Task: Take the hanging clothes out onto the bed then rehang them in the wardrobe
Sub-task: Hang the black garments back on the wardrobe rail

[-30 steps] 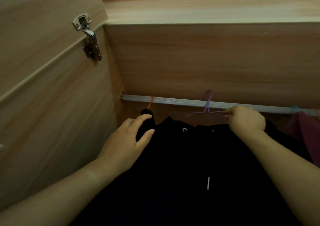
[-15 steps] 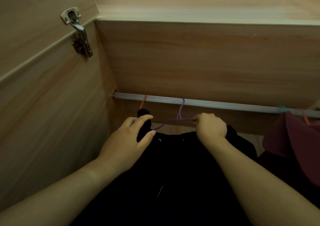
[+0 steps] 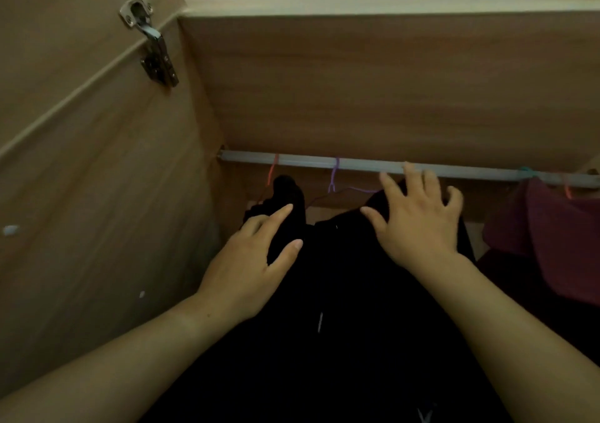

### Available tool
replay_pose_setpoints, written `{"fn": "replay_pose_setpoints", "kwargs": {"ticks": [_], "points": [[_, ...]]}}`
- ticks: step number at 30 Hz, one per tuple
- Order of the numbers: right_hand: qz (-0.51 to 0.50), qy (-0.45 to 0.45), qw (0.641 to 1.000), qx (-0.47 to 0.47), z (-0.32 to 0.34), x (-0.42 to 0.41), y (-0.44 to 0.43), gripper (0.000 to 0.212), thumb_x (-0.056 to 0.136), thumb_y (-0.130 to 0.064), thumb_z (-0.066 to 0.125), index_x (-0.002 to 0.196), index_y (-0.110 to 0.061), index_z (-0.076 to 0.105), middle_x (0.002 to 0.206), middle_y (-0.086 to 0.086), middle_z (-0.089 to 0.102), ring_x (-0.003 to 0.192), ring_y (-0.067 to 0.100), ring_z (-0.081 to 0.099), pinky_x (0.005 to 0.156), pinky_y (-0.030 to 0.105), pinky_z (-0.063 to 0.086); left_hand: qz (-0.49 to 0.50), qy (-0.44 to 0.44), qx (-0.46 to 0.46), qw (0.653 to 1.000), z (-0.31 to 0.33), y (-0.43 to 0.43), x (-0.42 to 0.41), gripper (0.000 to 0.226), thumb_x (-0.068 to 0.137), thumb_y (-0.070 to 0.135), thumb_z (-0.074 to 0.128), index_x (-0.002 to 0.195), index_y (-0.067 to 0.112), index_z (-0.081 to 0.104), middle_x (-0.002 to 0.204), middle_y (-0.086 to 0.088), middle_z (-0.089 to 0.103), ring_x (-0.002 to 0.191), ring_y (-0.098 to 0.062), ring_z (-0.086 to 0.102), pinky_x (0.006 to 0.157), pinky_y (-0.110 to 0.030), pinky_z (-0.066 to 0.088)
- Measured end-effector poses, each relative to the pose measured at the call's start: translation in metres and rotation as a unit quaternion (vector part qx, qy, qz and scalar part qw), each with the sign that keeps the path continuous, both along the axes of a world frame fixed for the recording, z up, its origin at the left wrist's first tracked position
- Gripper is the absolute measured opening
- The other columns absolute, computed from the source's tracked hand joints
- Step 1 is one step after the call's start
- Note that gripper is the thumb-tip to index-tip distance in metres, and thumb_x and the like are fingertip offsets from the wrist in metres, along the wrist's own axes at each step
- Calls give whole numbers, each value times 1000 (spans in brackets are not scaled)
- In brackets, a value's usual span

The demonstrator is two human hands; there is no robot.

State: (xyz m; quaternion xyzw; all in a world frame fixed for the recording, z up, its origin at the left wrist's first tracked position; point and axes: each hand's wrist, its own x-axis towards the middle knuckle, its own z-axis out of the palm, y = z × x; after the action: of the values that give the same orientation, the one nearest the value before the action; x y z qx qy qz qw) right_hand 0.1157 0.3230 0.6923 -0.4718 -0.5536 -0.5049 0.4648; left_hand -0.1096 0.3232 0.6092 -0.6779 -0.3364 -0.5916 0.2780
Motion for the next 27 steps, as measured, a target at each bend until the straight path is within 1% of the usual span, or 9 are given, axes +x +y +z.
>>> {"fn": "replay_pose_setpoints", "kwargs": {"ticks": [2,4,8,12,17,19,22,25,27], "points": [[49,41,998,-14,-29,11,-6,69,92,-62,28,149,-29,7,156,0,0,142,26,2,109,53,17,13,12,-24,1000,-16,0,6,66,83,75,20,143,51,12,148,12,26,133,-12,32,103,-35,38],[93,47,995,-14,-63,18,-5,72,92,-60,29,149,-27,1,156,-1,-4,143,25,1,108,50,23,40,15,-35,998,-36,-3,14,71,79,82,15,143,52,9,152,10,22,138,-13,26,106,-36,34],[151,21,987,-42,-136,25,-1,73,90,-61,27,149,-28,0,157,-2,-4,144,20,1,108,43,28,65,16,-43,997,-80,-19,34,83,69,78,8,146,46,8,154,7,19,140,-17,21,110,-43,30],[178,-3,980,-87,-212,34,-3,73,86,-63,20,149,-29,3,158,-4,-4,144,13,-6,112,38,21,90,29,-41,995,-132,-29,46,80,76,75,15,148,41,9,154,7,21,140,-15,24,110,-43,31],[196,-36,962,-184,-307,47,-9,70,89,-67,16,148,-33,2,157,-9,-5,139,4,-14,111,34,11,120,49,-111,985,-219,-38,54,80,81,73,19,149,34,5,156,5,19,140,-14,23,109,-51,32],[186,-43,955,-225,-346,51,-17,70,88,-67,13,148,-33,3,157,-9,-4,142,7,-11,108,33,4,160,71,-141,974,-260,-42,55,79,84,72,17,150,30,8,154,0,25,139,-19,28,107,-57,32],[175,-40,940,-289,-402,57,-33,72,85,-68,8,148,-34,2,156,-10,-6,142,8,-11,110,36,-1,214,100,-213,948,-321,-54,55,77,86,72,10,150,30,12,152,-5,31,138,-27,32,103,-65,29],[149,-24,932,-331,-452,65,-53,70,89,-66,13,148,-29,16,157,-5,10,144,14,4,112,44,9,199,113,-295,928,-369,-71,55,81,83,77,1,150,32,13,152,-6,31,139,-30,29,102,-68,27],[128,-4,922,-365,-483,66,-72,69,90,-65,15,147,-26,22,156,-3,18,143,17,11,111,47,15,177,121,-329,920,-395,-86,57,80,85,75,3,149,30,19,149,-9,36,137,-33,33,98,-70,31]]}}
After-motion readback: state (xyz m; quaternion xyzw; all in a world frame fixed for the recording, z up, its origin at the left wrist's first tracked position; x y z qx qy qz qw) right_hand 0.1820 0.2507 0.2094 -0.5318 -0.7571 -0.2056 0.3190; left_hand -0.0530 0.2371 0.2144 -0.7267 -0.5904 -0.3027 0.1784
